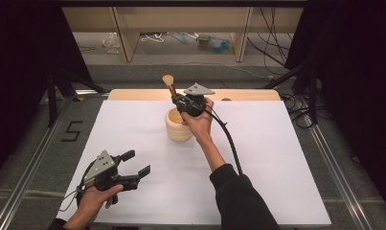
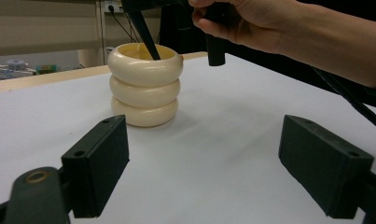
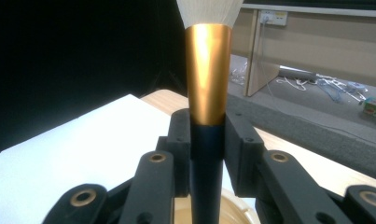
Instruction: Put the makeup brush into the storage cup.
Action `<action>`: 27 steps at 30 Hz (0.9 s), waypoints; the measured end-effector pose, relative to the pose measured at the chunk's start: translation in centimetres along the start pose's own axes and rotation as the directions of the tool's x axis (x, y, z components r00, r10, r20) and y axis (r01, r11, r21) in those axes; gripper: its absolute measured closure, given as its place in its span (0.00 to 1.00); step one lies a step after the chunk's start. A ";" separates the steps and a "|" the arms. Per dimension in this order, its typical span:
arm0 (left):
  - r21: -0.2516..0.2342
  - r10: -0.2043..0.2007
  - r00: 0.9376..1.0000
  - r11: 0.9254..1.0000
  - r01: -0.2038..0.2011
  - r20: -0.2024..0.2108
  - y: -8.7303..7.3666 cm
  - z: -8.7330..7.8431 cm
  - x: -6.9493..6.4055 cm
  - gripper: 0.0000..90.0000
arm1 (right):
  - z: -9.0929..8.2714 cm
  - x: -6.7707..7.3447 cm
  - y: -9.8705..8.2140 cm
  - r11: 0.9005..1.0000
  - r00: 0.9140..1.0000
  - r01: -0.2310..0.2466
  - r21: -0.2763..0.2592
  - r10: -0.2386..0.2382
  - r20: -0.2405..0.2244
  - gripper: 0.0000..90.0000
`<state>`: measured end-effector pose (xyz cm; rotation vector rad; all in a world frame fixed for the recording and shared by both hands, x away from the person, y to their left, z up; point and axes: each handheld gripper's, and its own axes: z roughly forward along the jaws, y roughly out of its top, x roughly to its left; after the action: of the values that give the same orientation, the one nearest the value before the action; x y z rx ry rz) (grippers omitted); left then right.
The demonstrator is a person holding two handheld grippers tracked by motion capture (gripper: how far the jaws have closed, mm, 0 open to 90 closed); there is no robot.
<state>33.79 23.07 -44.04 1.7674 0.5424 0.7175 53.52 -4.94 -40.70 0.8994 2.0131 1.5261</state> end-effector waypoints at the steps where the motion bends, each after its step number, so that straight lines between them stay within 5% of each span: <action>1: -0.002 0.000 1.000 1.000 0.000 0.000 0.0 0.0 0.0 0.18 | 0.0 -0.1 -0.1 1.000 1.000 0.002 0.004 -0.002 0.004 0.82; 3: -0.002 -0.001 1.000 1.000 0.001 0.000 0.0 0.0 0.0 0.18 | 0.0 -0.1 -0.5 1.000 1.000 -0.028 0.011 0.028 -0.004 0.82; 17: 0.001 -0.001 1.000 1.000 0.001 -0.001 0.0 0.0 0.0 0.18 | -0.1 -0.3 -2.3 0.999 1.000 -0.017 0.043 0.017 0.015 0.81; 23: 0.002 -0.001 1.000 1.000 0.001 0.000 0.0 0.0 0.0 0.18 | -0.6 -0.3 -2.1 0.998 0.999 -0.009 0.065 0.006 0.037 0.67; 27: 0.002 -0.002 1.000 1.000 0.002 -0.002 0.0 0.0 0.0 0.18 | -1.4 0.1 -1.5 0.998 0.998 -0.001 0.066 -0.003 0.069 0.48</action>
<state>33.81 23.06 -44.07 1.7680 0.5456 0.7175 52.12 -6.01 -41.71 0.9635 2.0246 1.4159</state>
